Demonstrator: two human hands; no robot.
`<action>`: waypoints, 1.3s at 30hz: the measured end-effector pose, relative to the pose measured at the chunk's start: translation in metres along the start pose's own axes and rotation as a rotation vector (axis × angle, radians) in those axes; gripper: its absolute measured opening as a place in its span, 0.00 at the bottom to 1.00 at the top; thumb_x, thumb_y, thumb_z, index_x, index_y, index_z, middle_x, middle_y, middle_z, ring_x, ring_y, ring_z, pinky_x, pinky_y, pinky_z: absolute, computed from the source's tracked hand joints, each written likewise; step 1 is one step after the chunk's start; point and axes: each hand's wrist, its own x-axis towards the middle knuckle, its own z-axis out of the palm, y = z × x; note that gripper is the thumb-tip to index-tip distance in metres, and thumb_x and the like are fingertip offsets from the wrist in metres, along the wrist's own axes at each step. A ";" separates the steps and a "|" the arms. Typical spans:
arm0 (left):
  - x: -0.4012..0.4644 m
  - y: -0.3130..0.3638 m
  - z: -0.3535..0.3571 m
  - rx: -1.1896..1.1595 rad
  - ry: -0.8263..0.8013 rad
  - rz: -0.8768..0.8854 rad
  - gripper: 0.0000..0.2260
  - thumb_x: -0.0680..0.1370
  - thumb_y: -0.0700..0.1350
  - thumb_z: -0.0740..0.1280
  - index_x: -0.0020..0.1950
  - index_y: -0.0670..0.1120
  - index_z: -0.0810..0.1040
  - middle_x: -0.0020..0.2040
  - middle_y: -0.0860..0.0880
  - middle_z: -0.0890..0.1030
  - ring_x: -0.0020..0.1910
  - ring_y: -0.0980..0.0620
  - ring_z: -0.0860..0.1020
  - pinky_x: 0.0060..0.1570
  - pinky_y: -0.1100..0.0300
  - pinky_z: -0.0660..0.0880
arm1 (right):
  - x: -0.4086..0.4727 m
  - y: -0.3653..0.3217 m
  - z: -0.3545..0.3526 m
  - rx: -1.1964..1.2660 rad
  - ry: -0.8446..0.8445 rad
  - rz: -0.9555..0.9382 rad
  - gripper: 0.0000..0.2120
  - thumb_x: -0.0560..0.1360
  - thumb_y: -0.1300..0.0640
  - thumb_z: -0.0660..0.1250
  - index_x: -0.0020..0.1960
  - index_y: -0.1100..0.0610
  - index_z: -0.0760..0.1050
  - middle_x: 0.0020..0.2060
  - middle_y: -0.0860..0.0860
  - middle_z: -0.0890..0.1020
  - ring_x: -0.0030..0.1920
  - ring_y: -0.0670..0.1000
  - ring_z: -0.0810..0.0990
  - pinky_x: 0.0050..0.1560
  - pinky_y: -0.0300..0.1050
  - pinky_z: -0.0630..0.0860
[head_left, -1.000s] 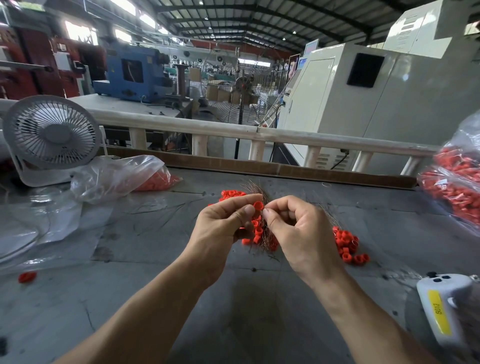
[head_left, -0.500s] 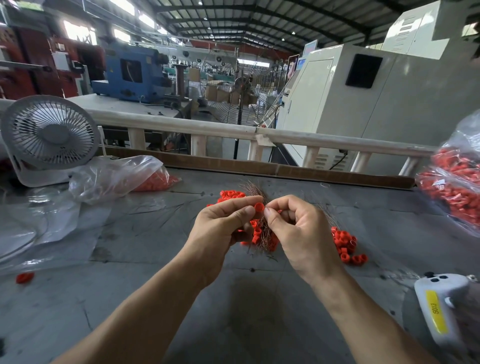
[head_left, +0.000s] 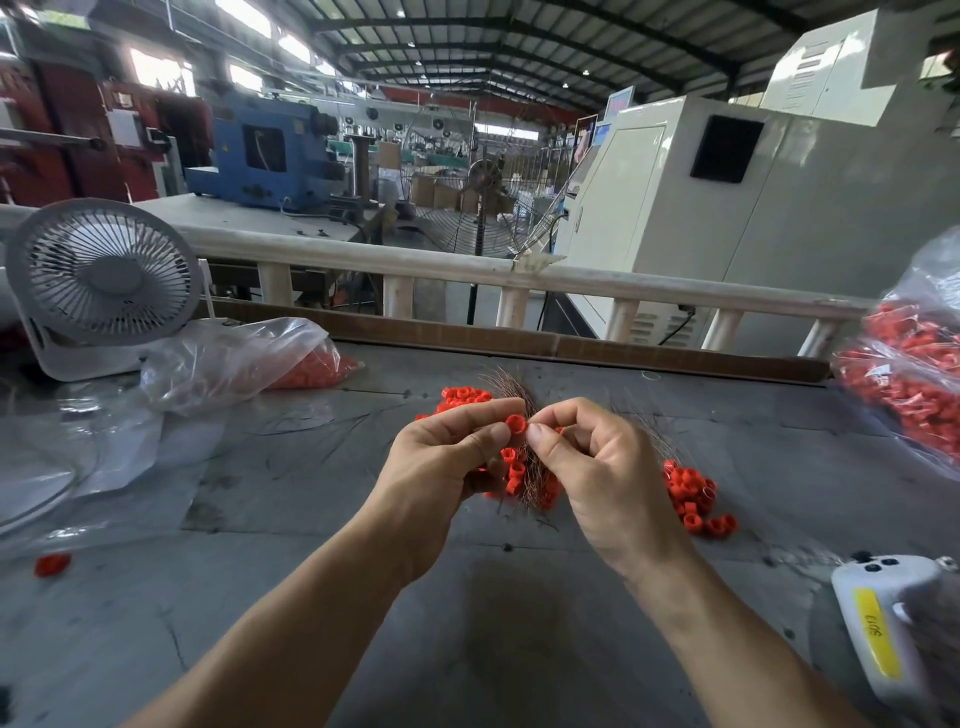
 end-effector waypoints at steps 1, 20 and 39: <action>0.000 0.000 0.000 0.004 -0.002 -0.010 0.14 0.70 0.43 0.72 0.55 0.45 0.88 0.45 0.42 0.84 0.37 0.51 0.77 0.41 0.57 0.80 | 0.000 0.001 0.000 0.000 -0.007 0.002 0.07 0.79 0.56 0.72 0.43 0.49 0.82 0.33 0.52 0.83 0.33 0.47 0.80 0.37 0.40 0.77; 0.005 -0.001 -0.006 -0.032 0.003 -0.026 0.09 0.80 0.39 0.69 0.59 0.38 0.83 0.53 0.37 0.86 0.38 0.49 0.82 0.34 0.60 0.78 | 0.000 0.005 0.001 0.124 -0.258 0.170 0.09 0.85 0.59 0.64 0.61 0.49 0.77 0.42 0.54 0.87 0.37 0.56 0.86 0.31 0.49 0.78; 0.006 -0.004 -0.008 0.006 0.129 -0.046 0.06 0.80 0.39 0.69 0.55 0.38 0.83 0.49 0.39 0.87 0.39 0.48 0.82 0.37 0.59 0.81 | 0.022 0.050 -0.022 -0.886 -0.031 0.172 0.13 0.80 0.56 0.69 0.64 0.53 0.81 0.56 0.53 0.81 0.56 0.57 0.81 0.57 0.48 0.77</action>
